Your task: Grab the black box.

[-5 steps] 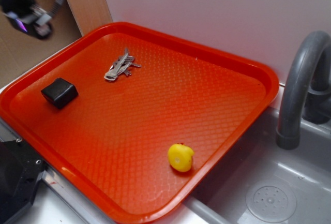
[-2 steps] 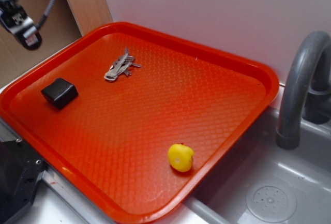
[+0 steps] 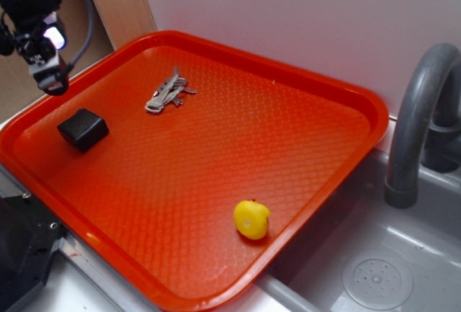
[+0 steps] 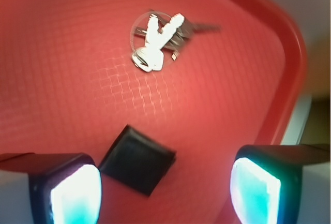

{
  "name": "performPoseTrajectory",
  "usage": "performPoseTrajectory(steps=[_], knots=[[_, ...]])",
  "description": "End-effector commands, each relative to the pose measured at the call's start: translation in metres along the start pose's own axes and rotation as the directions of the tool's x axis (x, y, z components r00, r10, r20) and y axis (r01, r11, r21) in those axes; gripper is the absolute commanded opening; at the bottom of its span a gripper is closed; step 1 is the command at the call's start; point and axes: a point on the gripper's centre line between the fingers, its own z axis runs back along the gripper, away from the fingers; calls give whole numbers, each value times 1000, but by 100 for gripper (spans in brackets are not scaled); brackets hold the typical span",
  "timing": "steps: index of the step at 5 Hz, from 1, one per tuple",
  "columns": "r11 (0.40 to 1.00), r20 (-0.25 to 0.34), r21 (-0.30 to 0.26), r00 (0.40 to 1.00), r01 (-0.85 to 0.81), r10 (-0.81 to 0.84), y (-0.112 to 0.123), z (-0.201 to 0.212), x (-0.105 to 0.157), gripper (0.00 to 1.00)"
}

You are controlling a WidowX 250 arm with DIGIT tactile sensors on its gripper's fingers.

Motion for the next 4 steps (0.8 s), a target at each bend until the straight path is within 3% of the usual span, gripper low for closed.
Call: performPoseTrajectory(steps=[1,2,3,4], knots=[[863,87,10,859,506,-504,-12,-40,1,100],[762,87,-141,775,632,-627,-13,-54,-6,100],[779,24,-174,793,603,-609,-10,-55,-13,100],[782,4,-175,795,598,-607,-12,-50,-15,100]])
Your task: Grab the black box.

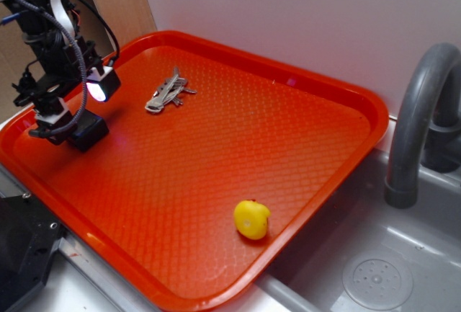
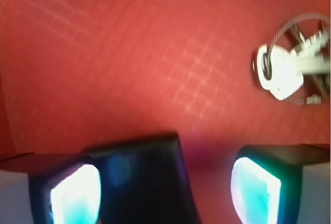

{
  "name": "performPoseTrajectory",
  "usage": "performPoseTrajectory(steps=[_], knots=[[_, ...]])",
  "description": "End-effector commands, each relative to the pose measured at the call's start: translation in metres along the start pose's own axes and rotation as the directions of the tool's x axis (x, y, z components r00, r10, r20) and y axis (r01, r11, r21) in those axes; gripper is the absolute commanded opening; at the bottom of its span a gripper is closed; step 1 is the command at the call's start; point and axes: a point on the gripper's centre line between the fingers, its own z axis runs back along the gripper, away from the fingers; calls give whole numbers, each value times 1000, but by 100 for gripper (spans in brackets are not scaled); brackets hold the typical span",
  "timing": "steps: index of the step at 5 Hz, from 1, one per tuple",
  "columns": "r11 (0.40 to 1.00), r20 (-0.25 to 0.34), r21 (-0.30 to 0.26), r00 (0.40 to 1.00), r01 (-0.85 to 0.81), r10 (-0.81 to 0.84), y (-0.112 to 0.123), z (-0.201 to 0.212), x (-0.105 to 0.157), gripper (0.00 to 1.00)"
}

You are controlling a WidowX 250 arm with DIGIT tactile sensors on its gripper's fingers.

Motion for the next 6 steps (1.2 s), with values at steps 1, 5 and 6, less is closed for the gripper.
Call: performPoseTrajectory(steps=[1,5,6], knots=[[999,-58,35,998,-6,8,-3,7,-4,100],[999,-108,-31,994,-9,5,-9,-30,5,65],[989,-191,22,970,-146,147,-9,-17,2,0]])
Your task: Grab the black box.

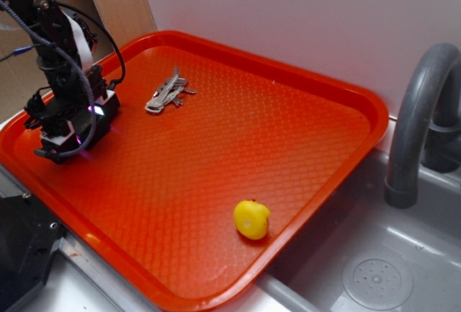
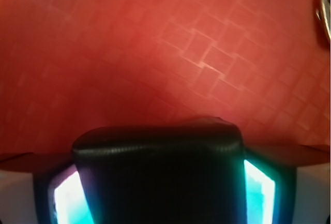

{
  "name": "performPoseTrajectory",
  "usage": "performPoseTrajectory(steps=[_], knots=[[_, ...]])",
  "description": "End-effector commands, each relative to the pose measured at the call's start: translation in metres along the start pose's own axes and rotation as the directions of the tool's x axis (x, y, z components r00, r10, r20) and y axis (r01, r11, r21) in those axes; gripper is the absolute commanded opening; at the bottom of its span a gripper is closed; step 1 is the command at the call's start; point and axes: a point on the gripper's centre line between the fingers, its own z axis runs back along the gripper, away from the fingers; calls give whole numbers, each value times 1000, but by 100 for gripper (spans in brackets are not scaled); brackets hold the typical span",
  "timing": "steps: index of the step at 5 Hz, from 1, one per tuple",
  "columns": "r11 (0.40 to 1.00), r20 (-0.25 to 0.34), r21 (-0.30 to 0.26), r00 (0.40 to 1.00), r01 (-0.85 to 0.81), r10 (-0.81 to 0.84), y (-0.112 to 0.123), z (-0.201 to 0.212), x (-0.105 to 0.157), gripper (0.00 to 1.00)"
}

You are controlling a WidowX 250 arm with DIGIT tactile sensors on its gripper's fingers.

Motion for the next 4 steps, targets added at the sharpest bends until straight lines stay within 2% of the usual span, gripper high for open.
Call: performPoseTrajectory(steps=[1,2,3,4], knots=[[911,23,151,923,-384,385,-8,50,4,0],[796,105,9,792,-605,601,-4,104,23,0],[622,131,-68,611,-780,781,-1,160,44,0],[468,102,-119,458,-875,883,5,204,59,0]])
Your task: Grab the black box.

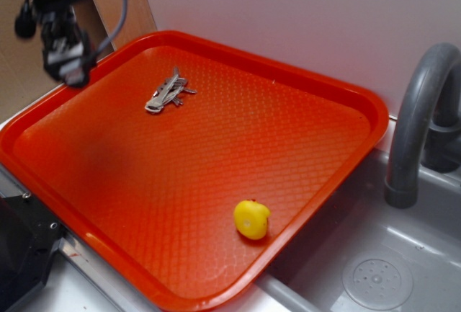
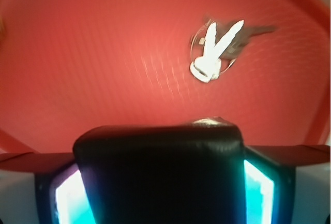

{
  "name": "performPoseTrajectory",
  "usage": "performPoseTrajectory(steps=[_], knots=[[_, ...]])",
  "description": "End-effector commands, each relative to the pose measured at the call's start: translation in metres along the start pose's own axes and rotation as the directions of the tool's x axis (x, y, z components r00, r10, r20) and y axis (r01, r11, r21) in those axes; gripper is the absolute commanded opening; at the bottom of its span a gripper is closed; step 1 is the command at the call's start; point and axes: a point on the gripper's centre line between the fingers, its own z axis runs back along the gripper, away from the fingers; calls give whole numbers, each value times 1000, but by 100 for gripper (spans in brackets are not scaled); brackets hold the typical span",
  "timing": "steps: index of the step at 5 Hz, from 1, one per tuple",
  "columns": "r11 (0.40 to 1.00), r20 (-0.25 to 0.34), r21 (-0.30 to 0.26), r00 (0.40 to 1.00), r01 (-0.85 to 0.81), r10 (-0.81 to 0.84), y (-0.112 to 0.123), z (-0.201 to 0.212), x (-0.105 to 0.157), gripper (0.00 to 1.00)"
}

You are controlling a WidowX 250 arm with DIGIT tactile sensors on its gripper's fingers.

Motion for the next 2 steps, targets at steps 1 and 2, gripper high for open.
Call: performPoseTrajectory(steps=[1,2], knots=[[985,80,-43,982,-165,168,-24,63,20,0],[985,60,-47,983,-169,171,-23,55,17,0]])
